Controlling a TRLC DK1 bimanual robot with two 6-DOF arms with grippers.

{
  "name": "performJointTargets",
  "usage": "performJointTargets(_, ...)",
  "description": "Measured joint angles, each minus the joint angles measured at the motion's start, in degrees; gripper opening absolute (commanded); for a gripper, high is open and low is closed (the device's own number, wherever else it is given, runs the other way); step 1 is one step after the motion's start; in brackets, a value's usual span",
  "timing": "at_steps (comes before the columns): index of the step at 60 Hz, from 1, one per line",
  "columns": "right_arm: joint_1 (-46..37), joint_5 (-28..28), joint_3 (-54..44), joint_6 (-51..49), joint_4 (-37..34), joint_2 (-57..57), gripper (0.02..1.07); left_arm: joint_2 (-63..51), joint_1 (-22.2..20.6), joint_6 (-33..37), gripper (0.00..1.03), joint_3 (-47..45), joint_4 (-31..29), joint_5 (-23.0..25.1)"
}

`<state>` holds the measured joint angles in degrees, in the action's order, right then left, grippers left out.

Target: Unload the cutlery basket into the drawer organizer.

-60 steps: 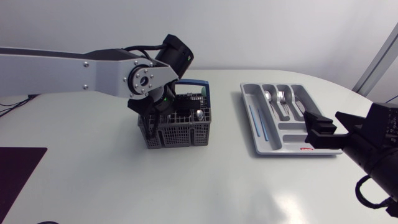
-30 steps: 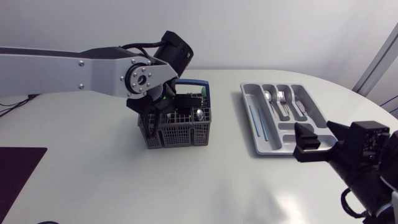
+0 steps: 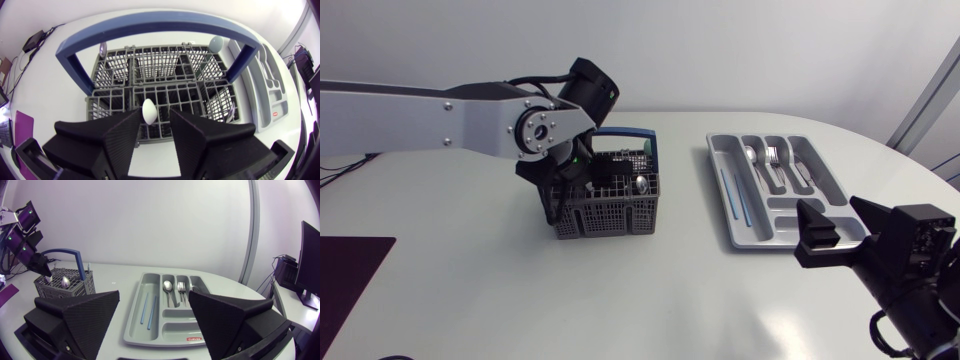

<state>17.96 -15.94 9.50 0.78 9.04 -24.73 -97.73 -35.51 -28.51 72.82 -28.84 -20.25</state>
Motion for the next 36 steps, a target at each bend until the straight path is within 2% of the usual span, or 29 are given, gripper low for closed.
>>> performJointTargets(15, 0.0, 0.0, -0.48, -0.02, 0.02, 0.44, 1.02, 0.0, 0.94, 0.0, 0.24, -0.57, -0.13, 3.28)
performJointTargets(18, 0.0, -0.02, -0.59, -0.17, 0.0, 0.61, 1.02, -0.02, 0.83, 0.0, 0.2, -0.57, -0.15, 3.43)
performJointTargets(36, 0.0, 0.0, -2.12, -1.07, -0.22, 3.85, 1.02, -0.15, 0.83, 0.07, 0.11, -0.55, -2.08, 3.82)
